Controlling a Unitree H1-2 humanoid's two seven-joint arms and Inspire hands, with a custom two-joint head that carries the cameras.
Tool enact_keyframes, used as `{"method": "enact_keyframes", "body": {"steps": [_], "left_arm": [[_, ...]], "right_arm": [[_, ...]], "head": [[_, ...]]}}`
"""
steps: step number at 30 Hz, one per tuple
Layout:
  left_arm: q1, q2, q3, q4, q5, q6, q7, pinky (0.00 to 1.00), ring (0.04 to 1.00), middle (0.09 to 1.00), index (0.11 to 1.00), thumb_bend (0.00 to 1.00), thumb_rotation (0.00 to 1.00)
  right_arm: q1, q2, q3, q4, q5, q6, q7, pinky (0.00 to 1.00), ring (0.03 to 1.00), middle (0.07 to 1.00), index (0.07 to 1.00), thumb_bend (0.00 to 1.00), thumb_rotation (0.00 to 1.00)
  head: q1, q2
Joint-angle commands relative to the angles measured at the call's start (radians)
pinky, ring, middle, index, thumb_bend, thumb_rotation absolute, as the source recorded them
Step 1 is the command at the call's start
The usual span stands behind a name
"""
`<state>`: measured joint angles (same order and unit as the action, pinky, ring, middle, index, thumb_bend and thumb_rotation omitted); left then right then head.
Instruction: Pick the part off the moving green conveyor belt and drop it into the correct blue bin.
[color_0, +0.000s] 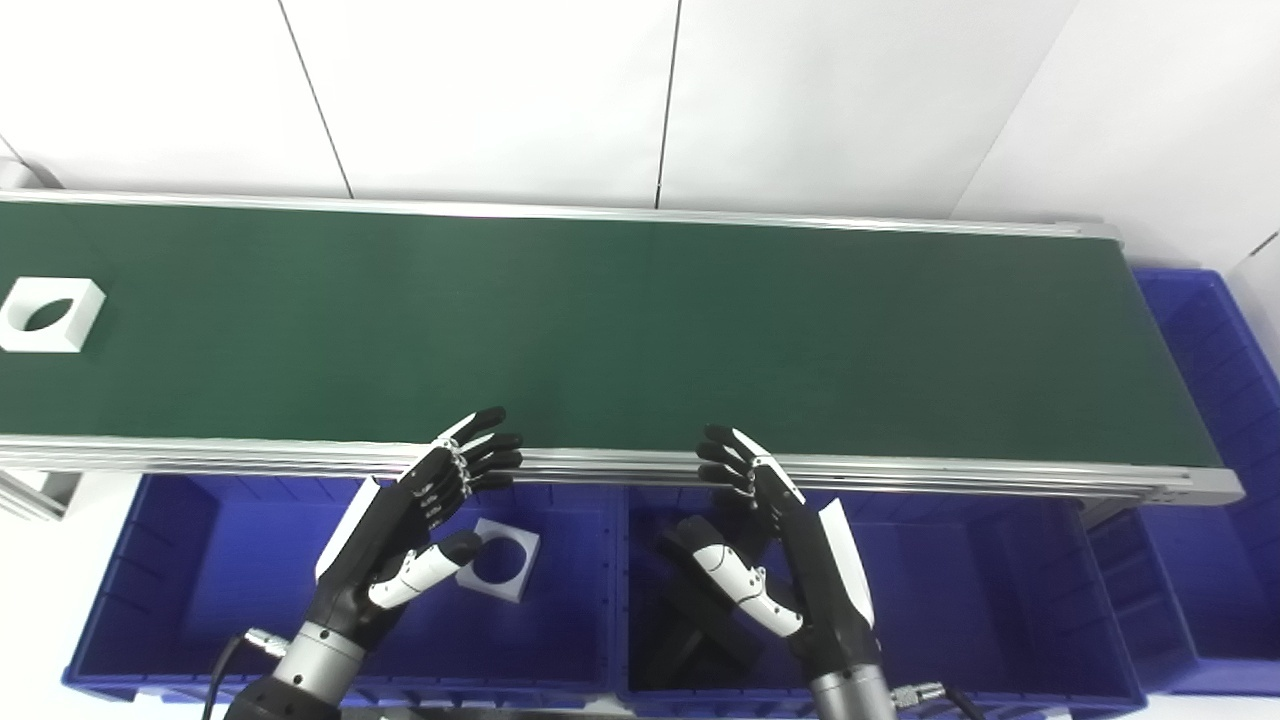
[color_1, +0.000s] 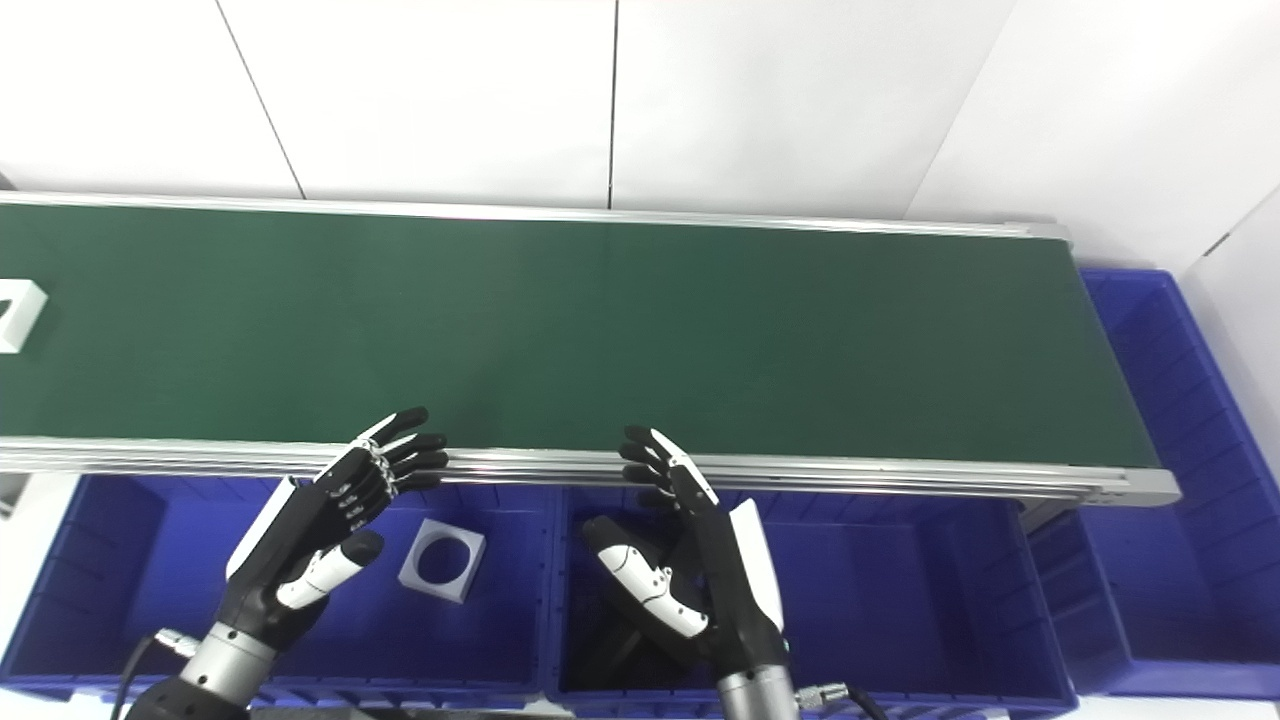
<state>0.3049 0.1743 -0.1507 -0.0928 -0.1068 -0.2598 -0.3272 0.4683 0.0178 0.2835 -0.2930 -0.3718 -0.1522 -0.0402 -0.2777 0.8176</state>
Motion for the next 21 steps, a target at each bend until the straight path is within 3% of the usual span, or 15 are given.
{"method": "enact_keyframes", "body": {"steps": [1,21], "left_arm": [[-0.005,0.002,0.002,-0.014,-0.008,-0.046,0.002,0.78,0.816,0.840,0.898,0.83,0.69],[-0.001,-0.006,0.001,0.015,-0.009,-0.073,0.001,0.78,0.818,0.839,0.894,0.83,0.68]], "right_arm": [[-0.004,0.002,0.000,-0.022,0.010,-0.048,-0.011,0.70,0.776,0.817,0.857,0.54,0.66],[-0.016,-0.013,-0.002,0.004,0.018,-0.062,-0.019,0.70,0.774,0.818,0.859,0.54,0.66]], "head": [[0.002,0.000],[0.022,-0.029]]}}
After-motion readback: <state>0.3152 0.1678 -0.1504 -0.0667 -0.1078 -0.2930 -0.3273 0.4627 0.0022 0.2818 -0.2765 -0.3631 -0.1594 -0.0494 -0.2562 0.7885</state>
